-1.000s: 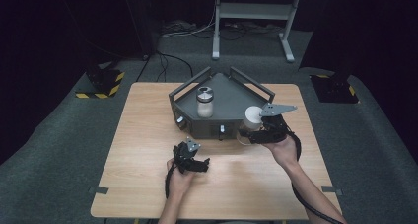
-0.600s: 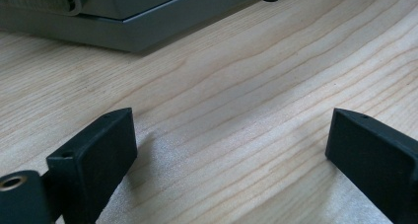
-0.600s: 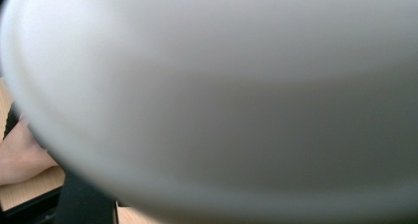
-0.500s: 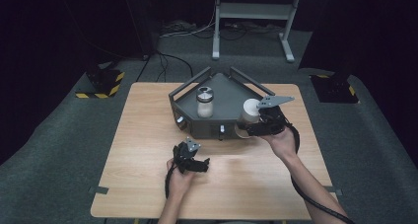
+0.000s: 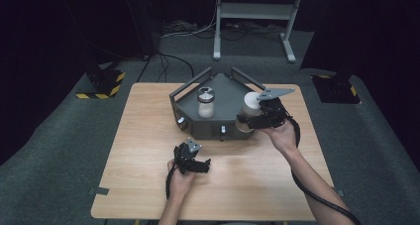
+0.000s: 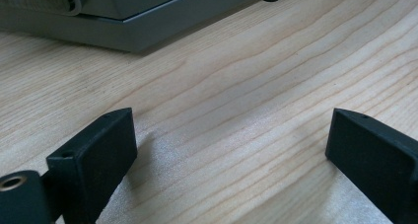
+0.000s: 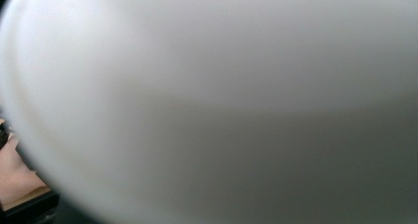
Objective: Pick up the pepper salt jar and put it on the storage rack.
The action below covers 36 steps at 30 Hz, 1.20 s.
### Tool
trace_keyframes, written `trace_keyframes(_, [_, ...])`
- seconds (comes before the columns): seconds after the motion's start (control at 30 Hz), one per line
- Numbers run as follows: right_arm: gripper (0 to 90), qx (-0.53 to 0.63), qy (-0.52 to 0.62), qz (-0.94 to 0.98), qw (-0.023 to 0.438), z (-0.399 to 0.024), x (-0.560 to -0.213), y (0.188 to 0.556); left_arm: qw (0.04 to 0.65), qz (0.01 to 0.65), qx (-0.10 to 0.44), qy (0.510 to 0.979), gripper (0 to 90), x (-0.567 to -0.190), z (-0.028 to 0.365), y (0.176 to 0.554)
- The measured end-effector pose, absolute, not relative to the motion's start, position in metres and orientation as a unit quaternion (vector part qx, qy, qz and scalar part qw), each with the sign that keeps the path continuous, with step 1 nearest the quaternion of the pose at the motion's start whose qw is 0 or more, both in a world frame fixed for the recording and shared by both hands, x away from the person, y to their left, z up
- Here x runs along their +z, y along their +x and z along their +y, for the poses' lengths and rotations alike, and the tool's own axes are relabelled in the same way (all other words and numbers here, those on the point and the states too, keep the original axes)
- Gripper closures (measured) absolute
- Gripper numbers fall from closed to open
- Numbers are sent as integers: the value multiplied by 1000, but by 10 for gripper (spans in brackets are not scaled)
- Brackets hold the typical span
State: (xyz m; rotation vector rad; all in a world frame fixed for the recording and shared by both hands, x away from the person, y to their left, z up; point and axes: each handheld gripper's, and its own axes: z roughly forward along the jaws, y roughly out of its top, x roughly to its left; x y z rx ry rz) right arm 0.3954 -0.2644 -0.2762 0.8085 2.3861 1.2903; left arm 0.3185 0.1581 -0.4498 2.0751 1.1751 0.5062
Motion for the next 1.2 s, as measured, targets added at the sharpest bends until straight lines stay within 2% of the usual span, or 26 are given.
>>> trace_keyframes(0.53, [310,427,296,837,170,-246,-261,415,345,452,194,799,55,-450,158,319])
trace_keyframes(1.2, [311,398,329,837,180,-227,-265,442,345,452,194,799,57,-450,159,319])
